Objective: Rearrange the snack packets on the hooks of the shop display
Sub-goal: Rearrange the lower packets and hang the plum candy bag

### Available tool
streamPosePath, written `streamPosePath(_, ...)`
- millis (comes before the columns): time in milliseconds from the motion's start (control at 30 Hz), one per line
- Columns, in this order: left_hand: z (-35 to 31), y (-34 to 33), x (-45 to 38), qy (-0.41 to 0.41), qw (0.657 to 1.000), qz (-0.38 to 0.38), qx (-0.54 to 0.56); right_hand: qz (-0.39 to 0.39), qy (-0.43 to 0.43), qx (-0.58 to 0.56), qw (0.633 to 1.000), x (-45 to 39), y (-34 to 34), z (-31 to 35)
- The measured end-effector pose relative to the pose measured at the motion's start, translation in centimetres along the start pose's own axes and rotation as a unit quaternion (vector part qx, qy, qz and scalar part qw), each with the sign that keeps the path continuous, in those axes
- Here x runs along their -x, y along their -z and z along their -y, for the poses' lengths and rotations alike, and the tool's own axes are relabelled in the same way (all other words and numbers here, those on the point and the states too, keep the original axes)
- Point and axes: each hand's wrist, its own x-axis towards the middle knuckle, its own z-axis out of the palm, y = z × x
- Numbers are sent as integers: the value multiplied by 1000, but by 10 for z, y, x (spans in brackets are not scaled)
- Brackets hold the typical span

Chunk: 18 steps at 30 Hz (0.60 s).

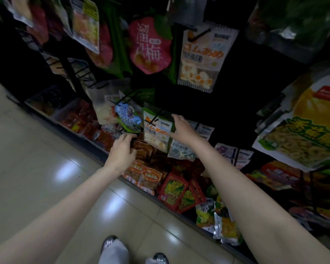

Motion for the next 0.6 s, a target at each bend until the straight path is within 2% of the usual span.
streamPosePath(100,20,13,-14,-4,1000,3,8,-2,-64,12,998,-34,-18,9)
streamPosePath(200,42,25,-29,-26,999,24,22,-37,-125,-21,991,-57,-39,12)
streamPosePath(367,73,50,-57,-78,995,60,16,-160,-163,35,973,-57,-58,22)
streamPosePath(600,84,76,-81,-112,989,98,4,-180,-175,155,955,-39,-70,36)
